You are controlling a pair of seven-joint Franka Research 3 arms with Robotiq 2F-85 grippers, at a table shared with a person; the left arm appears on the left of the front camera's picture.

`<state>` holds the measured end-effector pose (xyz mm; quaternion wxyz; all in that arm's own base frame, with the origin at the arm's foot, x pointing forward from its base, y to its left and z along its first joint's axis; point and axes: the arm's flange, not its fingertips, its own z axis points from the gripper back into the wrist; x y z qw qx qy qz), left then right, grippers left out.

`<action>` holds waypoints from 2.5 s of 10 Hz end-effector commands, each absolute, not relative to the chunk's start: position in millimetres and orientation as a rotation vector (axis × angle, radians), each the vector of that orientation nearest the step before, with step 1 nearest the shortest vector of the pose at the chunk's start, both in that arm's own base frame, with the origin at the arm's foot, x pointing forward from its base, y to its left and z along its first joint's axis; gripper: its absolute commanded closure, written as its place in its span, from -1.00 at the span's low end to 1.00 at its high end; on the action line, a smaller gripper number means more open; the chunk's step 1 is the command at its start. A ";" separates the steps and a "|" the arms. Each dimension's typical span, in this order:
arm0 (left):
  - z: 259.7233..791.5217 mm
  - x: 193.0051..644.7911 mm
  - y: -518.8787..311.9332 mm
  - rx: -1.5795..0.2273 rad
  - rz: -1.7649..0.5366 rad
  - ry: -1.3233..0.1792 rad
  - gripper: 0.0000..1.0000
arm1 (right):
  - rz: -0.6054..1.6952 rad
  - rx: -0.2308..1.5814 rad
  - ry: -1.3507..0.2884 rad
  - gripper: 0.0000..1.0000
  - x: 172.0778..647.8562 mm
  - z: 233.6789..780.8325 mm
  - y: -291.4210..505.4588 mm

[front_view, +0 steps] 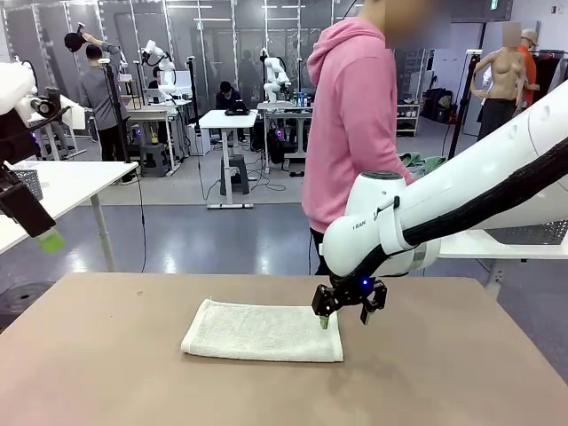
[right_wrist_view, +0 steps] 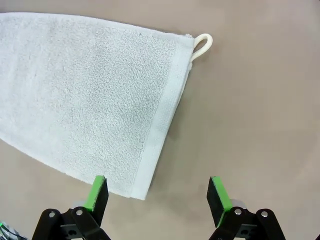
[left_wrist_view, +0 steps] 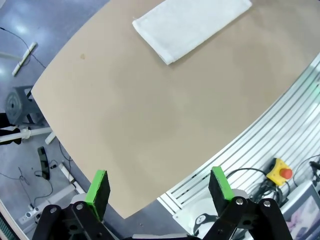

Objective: Fold the towels and place them in the basket.
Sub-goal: When a person lays out a Towel with hook on the table, fold it in half twice.

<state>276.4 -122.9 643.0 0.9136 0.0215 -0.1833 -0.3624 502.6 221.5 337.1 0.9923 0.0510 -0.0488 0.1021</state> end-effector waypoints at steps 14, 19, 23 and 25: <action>647.9 277.3 -121.7 0.057 -0.739 -0.384 -1.00 | 0.000 0.124 -0.042 -1.00 554.1 280.2 236.8; 647.9 277.3 -121.7 0.057 -0.739 -0.384 -1.00 | 0.009 0.104 -0.028 1.00 554.9 277.4 238.0; 647.9 277.3 -121.7 0.057 -0.739 -0.384 -1.00 | 0.012 0.071 -0.022 1.00 555.2 279.9 245.1; 647.9 277.3 -121.7 0.057 -0.739 -0.384 -1.00 | 0.012 0.055 -0.024 1.00 554.7 284.3 249.7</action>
